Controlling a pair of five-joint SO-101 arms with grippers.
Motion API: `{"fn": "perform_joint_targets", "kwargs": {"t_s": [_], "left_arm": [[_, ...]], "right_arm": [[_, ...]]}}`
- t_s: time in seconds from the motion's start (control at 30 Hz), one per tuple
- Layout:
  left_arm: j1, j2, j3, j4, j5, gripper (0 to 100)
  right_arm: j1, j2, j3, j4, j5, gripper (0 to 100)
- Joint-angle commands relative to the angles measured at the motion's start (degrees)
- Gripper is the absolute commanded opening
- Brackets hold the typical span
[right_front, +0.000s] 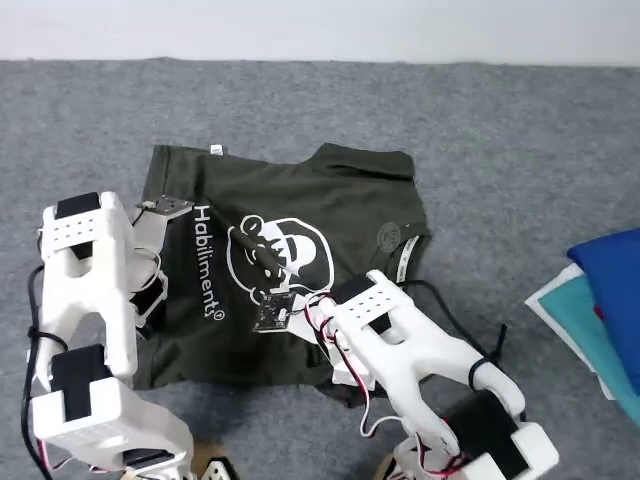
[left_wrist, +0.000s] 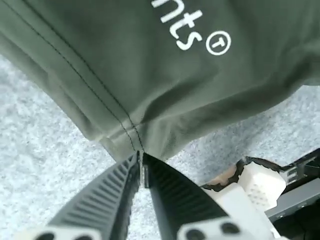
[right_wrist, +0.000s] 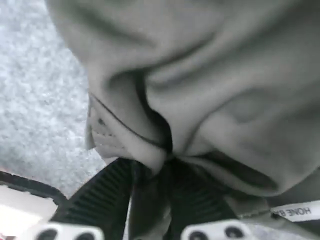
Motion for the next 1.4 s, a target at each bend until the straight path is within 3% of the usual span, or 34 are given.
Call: {"fn": "perform_joint_targets", "kwargs": {"t_s": [0.0, 0.23, 0.53, 0.63, 0.83, 0.93, 1.1, 1.27, 1.37], "left_arm": [[0.0, -2.2, 2.5, 1.1, -0.4, 1], [1.8, -2.2, 8.5, 1.1, -5.4, 1], [14.7, -2.2, 16.6, -0.7, -6.2, 1], [15.5, -2.2, 17.1, -3.3, -4.7, 2], [15.7, -2.2, 15.0, -10.6, 13.2, 10], [16.8, -2.2, 15.2, -13.3, 12.3, 9], [21.3, -2.3, 17.3, -9.5, 9.4, 9], [22.1, -2.5, 17.4, -10.9, 9.4, 9], [22.1, -2.8, 15.9, -6.9, 6.9, 9]], "right_arm": [[-0.5, 1.2, -0.4, 1.8, -0.1, 0.9], [3.9, 1.2, -6.2, 5.2, -0.2, 1.0], [16.0, 1.2, -14.4, 5.3, -0.2, 1.1], [16.5, 1.2, -14.6, 5.8, -0.2, 1.1], [16.8, 1.2, -14.7, 7.7, -0.2, 1.1], [16.8, 1.2, -14.7, 8.0, -0.2, 1.1], [16.8, 1.2, -14.8, 8.5, -0.2, 1.1], [16.8, 1.2, -14.8, 8.6, -0.2, 1.0], [16.8, 1.2, -14.8, 8.6, -0.2, 1.0]]}}
